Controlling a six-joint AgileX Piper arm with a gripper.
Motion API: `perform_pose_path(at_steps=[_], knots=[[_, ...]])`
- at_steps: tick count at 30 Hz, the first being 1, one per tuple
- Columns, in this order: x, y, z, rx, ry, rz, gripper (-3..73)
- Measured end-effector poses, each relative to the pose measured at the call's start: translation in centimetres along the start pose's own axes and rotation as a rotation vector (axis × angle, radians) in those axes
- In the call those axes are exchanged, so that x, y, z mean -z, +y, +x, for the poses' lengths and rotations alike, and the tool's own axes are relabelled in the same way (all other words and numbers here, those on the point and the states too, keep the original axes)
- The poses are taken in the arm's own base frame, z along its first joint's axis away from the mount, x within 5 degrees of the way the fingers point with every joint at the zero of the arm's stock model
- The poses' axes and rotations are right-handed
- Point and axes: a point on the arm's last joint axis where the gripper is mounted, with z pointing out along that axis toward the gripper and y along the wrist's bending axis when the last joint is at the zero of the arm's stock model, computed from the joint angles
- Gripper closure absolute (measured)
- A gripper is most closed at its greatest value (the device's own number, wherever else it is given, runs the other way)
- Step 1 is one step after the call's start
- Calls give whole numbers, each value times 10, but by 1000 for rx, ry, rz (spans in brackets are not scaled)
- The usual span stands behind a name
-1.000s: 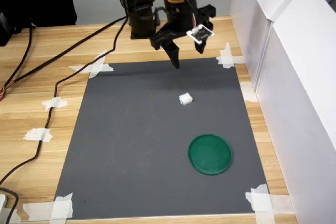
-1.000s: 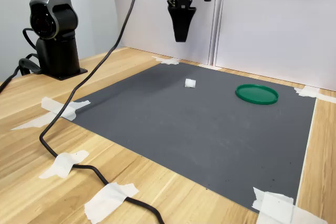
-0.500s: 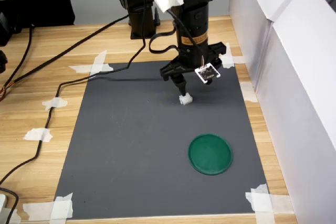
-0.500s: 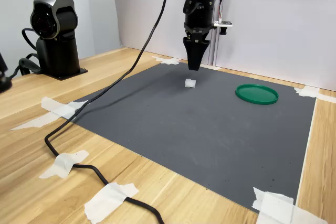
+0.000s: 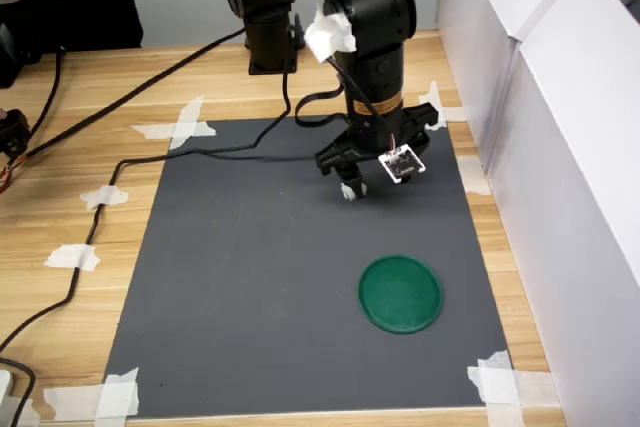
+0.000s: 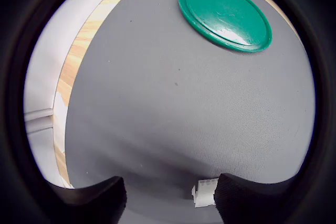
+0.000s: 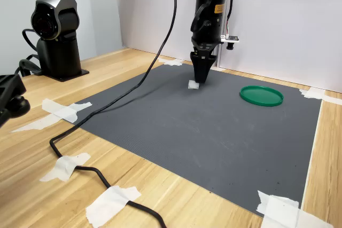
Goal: Grasp a white terminal and put it on the green lid.
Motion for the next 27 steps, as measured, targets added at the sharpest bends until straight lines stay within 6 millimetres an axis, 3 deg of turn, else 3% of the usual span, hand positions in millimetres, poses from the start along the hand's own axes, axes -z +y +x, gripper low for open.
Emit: perform_pose_path(at_steps=[27], knots=[[15,-4,7,-1,33,11,-8]])
